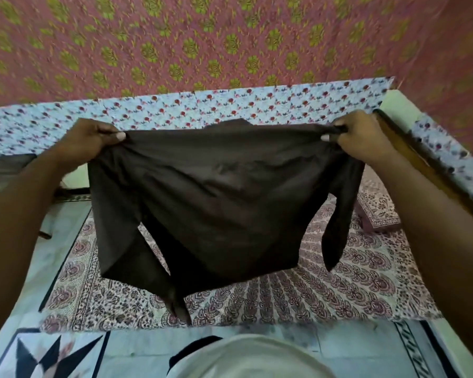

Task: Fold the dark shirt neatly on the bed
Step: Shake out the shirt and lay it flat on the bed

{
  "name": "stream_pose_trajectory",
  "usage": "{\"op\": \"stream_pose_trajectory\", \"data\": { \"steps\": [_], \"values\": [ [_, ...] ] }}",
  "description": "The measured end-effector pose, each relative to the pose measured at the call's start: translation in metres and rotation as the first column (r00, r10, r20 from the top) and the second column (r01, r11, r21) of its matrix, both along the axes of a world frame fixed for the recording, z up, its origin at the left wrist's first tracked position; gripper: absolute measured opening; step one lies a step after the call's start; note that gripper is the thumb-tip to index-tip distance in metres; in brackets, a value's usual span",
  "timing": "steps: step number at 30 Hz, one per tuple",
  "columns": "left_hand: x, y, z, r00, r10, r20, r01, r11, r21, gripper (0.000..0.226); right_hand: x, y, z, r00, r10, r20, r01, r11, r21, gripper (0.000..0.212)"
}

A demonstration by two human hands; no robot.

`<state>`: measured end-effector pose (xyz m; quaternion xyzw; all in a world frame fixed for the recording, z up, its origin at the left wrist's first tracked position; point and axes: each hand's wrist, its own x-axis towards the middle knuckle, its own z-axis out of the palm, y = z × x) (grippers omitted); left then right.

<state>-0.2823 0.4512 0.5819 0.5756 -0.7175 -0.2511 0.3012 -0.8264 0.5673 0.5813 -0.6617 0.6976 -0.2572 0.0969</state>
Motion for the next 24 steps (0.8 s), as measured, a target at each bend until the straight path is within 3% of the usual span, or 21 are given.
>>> {"op": "stream_pose_trajectory", "data": {
  "steps": [3,7,10,16,22,24],
  "values": [
    [-0.004,-0.014,-0.002,1.000,0.012,-0.013,-0.013,0.997,-0.076,0.023,-0.005,-0.013,-0.002,0.998,-0.010,-0.057,0.008,1.000,-0.025,0.043],
    [-0.005,-0.027,-0.024,0.997,0.073,-0.009,-0.073,0.994,-0.079,0.014,-0.013,-0.035,-0.022,0.993,-0.069,-0.096,0.068,0.998,-0.009,0.033],
    [-0.006,-0.043,-0.051,0.995,0.101,-0.014,-0.102,0.992,-0.073,0.020,-0.017,-0.055,-0.040,0.985,-0.134,-0.112,0.135,0.991,0.002,0.030],
    [-0.006,-0.090,-0.111,0.987,0.150,-0.051,-0.152,0.988,-0.030,0.032,-0.011,-0.098,-0.077,0.974,-0.174,-0.148,0.183,0.982,0.050,0.005],
    [-0.015,-0.151,-0.159,0.987,0.154,-0.050,-0.151,0.987,0.050,0.024,-0.001,-0.151,-0.118,0.953,-0.241,-0.184,0.271,0.949,0.159,0.011],
    [-0.016,-0.173,-0.176,0.989,0.138,-0.056,-0.135,0.989,0.059,0.031,0.005,-0.169,-0.130,0.943,-0.286,-0.170,0.317,0.928,0.196,0.013]
  ]
}}
